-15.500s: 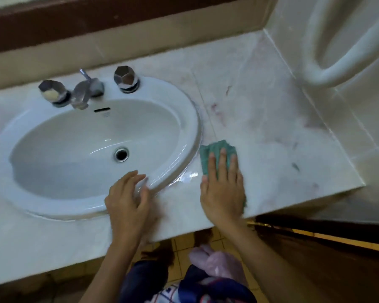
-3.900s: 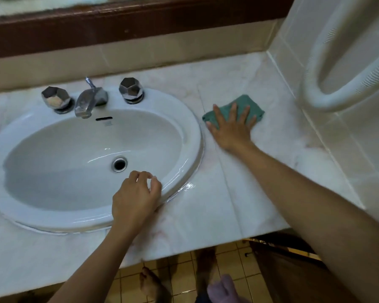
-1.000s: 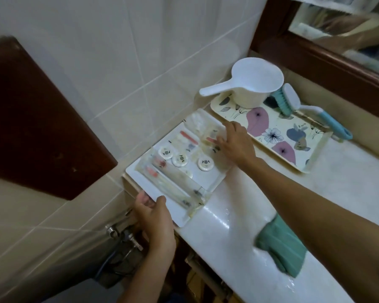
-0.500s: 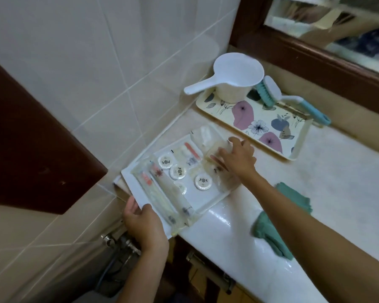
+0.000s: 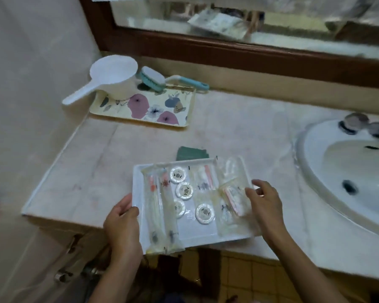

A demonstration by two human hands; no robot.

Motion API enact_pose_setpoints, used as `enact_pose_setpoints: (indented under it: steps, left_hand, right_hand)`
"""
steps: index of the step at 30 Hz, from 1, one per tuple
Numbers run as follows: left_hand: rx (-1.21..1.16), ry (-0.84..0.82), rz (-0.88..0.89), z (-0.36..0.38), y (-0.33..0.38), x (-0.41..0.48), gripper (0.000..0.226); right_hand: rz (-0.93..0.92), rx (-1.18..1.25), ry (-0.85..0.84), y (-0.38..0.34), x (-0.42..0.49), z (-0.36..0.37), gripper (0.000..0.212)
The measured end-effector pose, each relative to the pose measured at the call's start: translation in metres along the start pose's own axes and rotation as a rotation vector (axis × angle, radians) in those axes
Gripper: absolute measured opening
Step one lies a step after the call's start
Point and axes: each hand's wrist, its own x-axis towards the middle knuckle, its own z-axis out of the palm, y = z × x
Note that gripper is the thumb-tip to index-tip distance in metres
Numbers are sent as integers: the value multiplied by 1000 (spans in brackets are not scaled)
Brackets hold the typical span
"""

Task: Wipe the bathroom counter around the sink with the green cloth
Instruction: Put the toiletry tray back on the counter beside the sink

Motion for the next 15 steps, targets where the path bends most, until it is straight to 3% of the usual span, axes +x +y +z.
enact_pose_setpoints:
  steps: [15]
  left_hand:
    - [275,-542,136,223,-140,-268,44]
  right_hand:
    - [292,289,507,228,-29,-343,31]
